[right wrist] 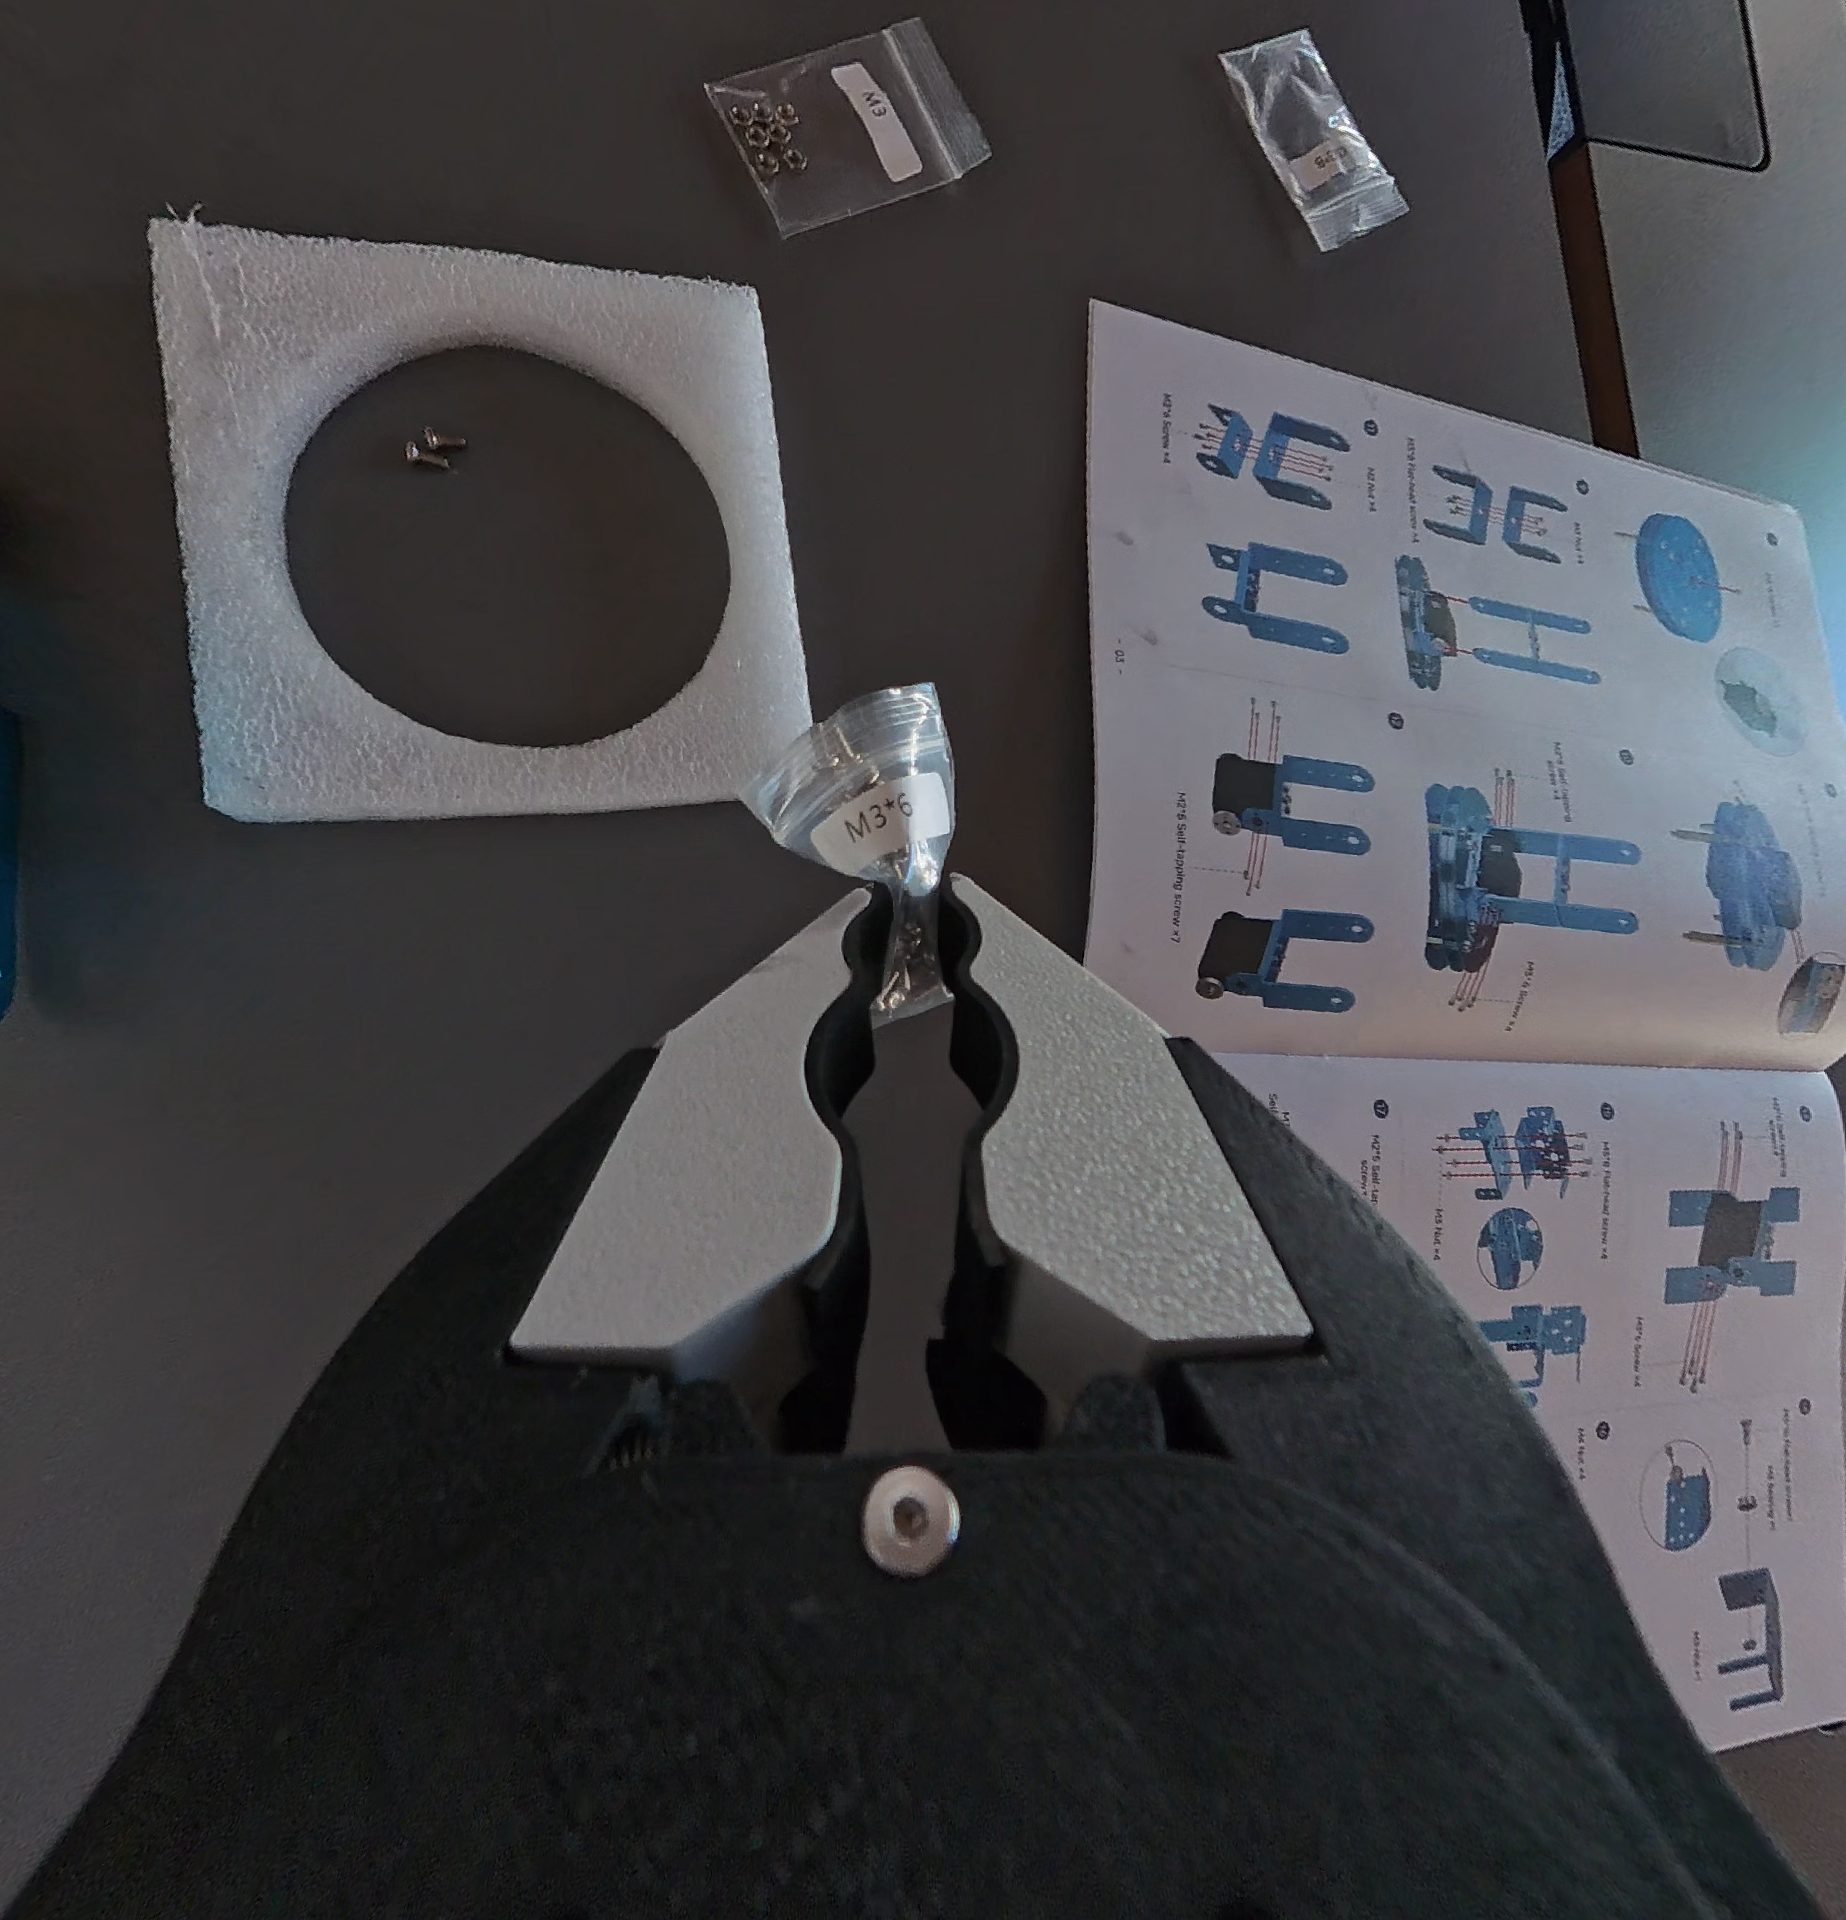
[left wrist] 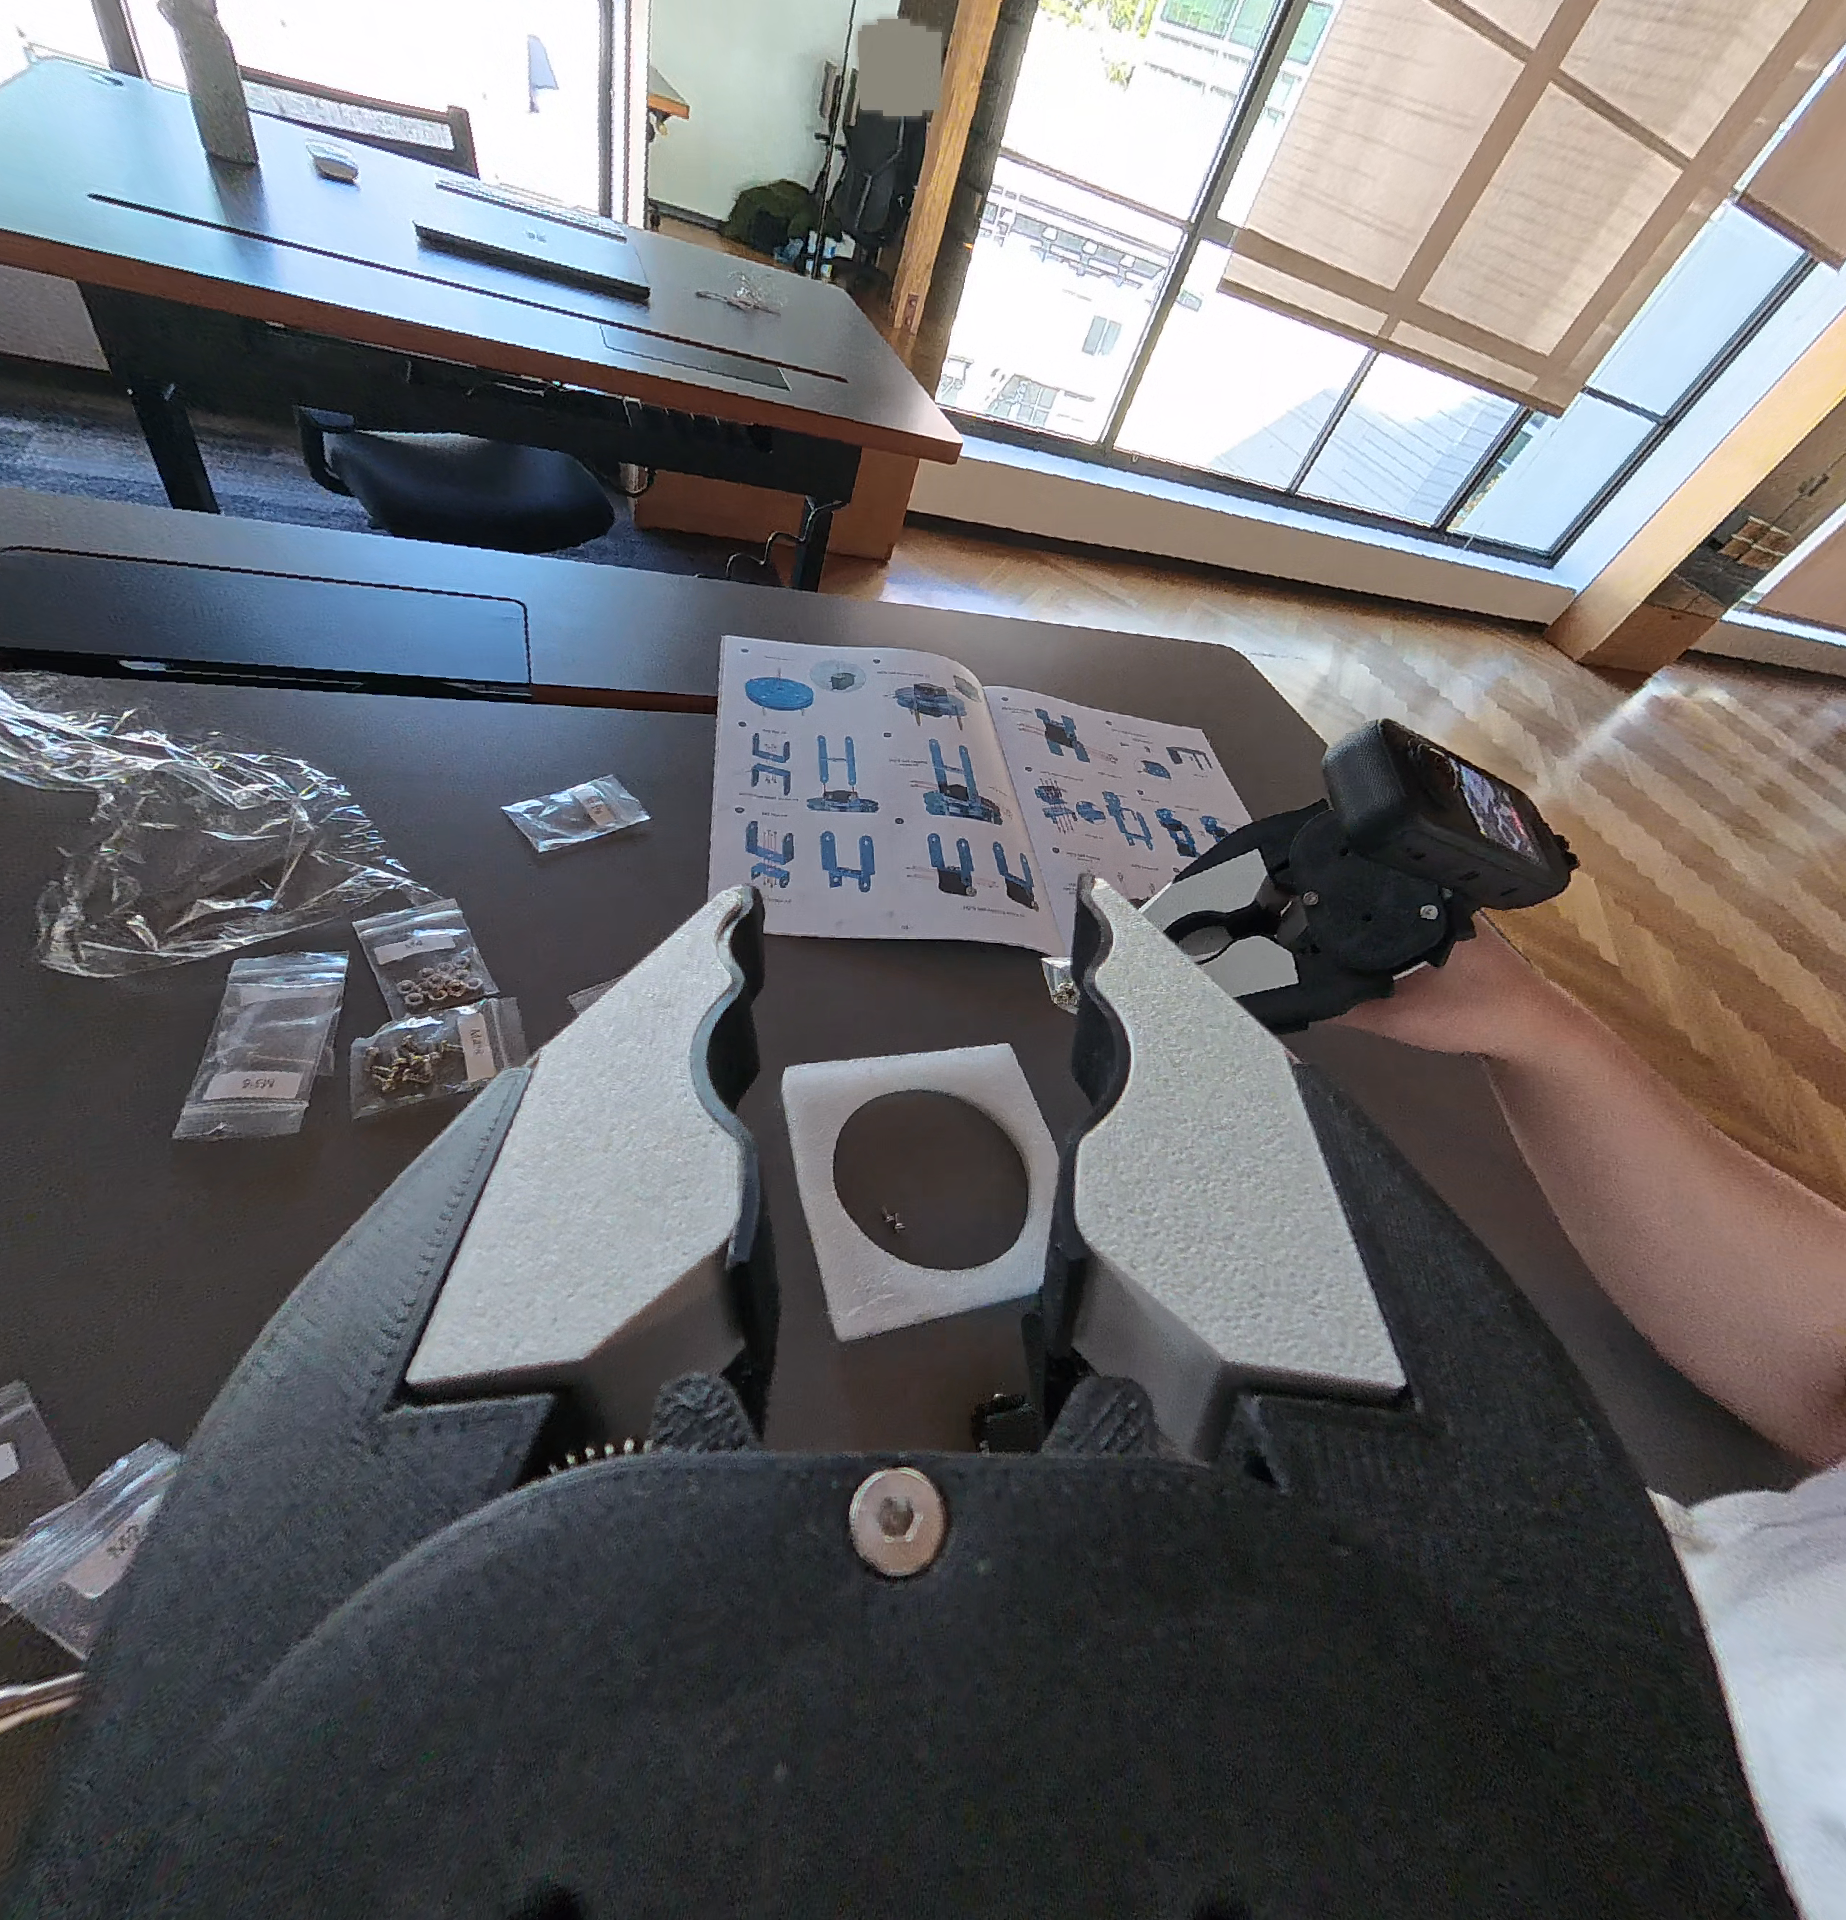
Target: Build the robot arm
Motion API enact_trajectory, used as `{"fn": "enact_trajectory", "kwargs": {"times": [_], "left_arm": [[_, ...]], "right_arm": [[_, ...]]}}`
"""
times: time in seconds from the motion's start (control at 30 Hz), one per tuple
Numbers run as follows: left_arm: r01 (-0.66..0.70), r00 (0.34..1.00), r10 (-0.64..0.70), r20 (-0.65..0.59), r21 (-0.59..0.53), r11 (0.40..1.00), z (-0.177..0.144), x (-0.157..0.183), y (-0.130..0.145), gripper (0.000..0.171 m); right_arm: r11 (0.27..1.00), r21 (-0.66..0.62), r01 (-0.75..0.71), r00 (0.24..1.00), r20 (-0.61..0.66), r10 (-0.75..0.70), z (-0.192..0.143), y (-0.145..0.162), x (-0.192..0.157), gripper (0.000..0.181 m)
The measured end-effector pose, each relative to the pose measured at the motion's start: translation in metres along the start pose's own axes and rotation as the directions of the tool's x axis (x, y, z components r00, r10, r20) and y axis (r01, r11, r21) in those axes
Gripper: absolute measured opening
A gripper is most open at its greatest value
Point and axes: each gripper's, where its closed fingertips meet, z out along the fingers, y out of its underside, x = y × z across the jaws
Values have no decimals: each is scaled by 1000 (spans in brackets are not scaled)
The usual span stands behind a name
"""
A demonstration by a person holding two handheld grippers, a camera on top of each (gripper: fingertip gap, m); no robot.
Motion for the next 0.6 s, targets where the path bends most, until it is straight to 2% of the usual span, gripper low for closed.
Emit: {"fn": "enact_trajectory", "kwargs": {"times": [0.17, 0.27, 0.33, 0.43, 0.6], "left_arm": [[19, 999, -19, -35, 7, 1000, -15, 2, 8, 58], [39, 996, -39, -76, -2, 999, -19, 3, 23, 58], [31, 998, -33, -57, -35, 999, -19, -4, 38, 58], [20, 998, -24, -63, -68, 997, -22, -10, 54, 59], [39, 991, -47, -122, -61, 997, -29, -12, 63, 59]], "right_arm": [[999, 36, 26, 997, 70, -29, 0, -14, -22, 8], [997, 75, 36, 986, 161, -48, 0, -30, -50, 7], [995, 97, 40, 978, 199, -59, 1, -41, -64, 7], [996, 27, 83, 984, 154, -86, 16, -39, -62, 7], [979, -89, 185, 974, 146, -171, 34, -35, -67, 8]]}}
